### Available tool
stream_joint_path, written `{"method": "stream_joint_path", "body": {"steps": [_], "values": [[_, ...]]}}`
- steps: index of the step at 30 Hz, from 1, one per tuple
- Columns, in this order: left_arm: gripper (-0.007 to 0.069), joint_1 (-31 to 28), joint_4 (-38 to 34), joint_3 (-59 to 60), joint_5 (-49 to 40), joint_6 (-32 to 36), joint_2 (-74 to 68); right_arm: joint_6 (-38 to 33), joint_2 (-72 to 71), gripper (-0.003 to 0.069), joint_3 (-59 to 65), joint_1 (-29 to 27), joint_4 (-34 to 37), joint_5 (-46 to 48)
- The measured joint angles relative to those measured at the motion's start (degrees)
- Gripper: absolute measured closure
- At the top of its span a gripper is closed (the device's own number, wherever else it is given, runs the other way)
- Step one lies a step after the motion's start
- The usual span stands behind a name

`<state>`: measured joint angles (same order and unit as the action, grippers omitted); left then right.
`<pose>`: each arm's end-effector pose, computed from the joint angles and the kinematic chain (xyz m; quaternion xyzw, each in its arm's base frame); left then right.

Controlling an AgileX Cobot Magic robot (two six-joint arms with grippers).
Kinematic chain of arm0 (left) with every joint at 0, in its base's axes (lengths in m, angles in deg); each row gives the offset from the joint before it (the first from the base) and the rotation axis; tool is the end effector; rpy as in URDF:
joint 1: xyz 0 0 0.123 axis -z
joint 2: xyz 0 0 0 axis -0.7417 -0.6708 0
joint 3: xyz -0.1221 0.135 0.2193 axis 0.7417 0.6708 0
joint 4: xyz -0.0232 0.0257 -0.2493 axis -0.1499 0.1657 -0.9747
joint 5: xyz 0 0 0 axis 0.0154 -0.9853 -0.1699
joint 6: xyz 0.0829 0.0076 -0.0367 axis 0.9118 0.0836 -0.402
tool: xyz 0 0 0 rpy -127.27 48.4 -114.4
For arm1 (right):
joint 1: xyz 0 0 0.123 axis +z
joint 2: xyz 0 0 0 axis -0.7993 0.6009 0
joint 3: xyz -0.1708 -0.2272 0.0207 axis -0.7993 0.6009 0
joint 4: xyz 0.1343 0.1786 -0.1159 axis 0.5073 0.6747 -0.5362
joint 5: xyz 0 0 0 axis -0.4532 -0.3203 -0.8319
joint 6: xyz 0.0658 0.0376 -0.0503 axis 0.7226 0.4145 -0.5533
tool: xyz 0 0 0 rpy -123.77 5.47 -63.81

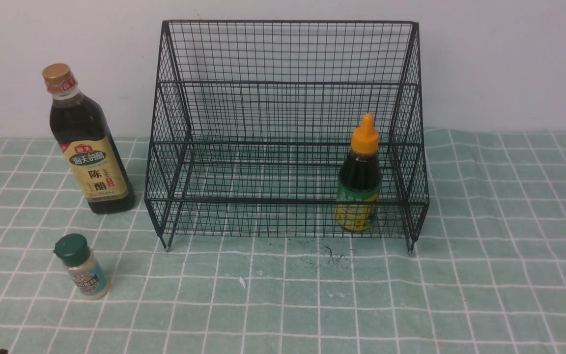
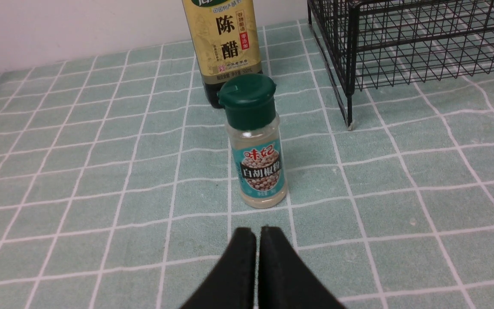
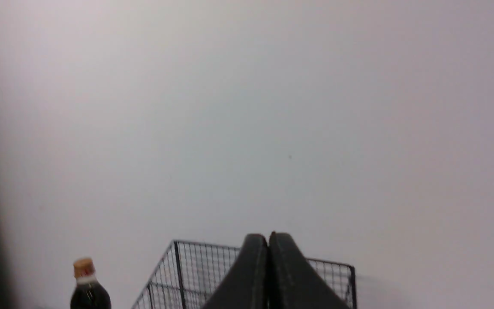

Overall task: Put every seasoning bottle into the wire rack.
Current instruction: Use the left arm to grab the condiment bottle closest to it

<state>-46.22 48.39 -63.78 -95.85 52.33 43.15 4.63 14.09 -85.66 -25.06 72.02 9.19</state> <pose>0.0525 -0.0022 0.1706 0.0514 0.8045 0.0164 0.5916 0.0022 -0.0060 0.4044 -0.0903 0.6316 0.2106 0.7406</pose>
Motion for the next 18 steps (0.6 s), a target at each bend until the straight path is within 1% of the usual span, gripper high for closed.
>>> {"method": "stream_joint_path", "body": {"steps": [2,3,5,8,13,18], "values": [[0.0631,0.0,0.0,0.0,0.0,0.0,0.0,2.49,-6.99,0.067,8.82,0.0,0.0,-8.22],[0.0631,0.0,0.0,0.0,0.0,0.0,0.0,2.87,-7.52,0.067,10.36,0.0,0.0,-8.84],[0.0631,0.0,0.0,0.0,0.0,0.04,0.01,4.19,-11.19,0.067,18.37,0.0,-0.3,-15.8],[0.0631,0.0,-0.04,0.0,0.0,0.04,0.07,4.6,-11.42,0.067,23.82,0.0,-0.49,-20.25],[0.0631,0.0,-0.04,0.0,-0.05,0.04,0.07,4.67,-11.42,0.067,29.51,0.0,-0.94,-21.73],[0.0631,0.0,-0.04,0.0,-0.11,0.04,0.07,4.67,-11.42,0.067,30.16,0.0,-1.61,-22.42]]}}
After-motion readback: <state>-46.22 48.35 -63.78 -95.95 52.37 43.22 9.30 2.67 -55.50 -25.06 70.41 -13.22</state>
